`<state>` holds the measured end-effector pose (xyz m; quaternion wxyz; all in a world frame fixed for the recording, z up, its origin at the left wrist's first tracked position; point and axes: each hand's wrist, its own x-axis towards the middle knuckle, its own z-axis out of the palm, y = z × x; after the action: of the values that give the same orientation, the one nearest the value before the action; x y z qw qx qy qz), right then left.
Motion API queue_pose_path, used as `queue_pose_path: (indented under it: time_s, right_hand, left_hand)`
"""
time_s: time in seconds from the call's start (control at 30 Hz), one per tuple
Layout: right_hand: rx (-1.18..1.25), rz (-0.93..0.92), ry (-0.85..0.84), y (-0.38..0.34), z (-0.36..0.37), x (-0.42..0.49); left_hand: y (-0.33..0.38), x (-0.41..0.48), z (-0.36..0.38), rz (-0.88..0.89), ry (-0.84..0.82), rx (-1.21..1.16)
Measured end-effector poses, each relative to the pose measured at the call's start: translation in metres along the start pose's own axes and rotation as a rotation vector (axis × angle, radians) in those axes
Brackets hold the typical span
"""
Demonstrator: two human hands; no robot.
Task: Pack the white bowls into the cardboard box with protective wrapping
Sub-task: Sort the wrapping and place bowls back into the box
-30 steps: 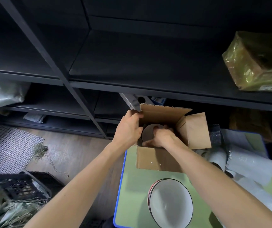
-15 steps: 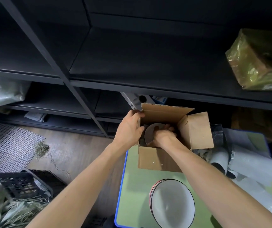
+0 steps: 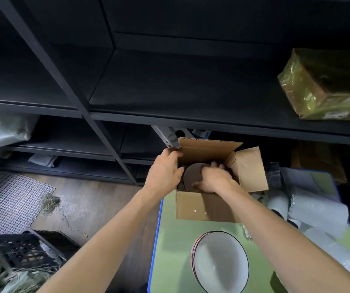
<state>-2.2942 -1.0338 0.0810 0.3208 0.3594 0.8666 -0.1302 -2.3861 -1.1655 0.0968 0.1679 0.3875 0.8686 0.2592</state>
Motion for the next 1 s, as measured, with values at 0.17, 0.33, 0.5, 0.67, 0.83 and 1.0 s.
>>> queue_pose_path:
  time_s: [0.17,0.33,0.5,0.67,0.83,1.0]
  right_hand:
    - [0.085,-0.098,0.144,0.024,0.0,-0.029]
    - [0.214,-0.161,0.263,0.04,0.003,-0.071]
    - [0.277,-0.206,0.385,0.054,0.011,-0.114]
    - [0.302,-0.223,0.482,0.067,0.034,-0.147]
    - [0.35,-0.188,0.523,0.082,0.065,-0.169]
    - [0.425,-0.156,0.492,0.099,0.093,-0.183]
  left_hand:
    - [0.003,-0.017,0.003,0.085,0.047,0.04]
    - [0.009,-0.04,0.008,0.16,0.049,0.071]
    - [0.012,-0.064,0.017,0.262,0.049,0.08]
    - [0.017,-0.084,0.03,0.419,0.074,0.048]
    - [0.031,-0.109,0.045,0.507,0.091,-0.015]
    - [0.043,-0.125,0.059,0.489,-0.04,0.002]
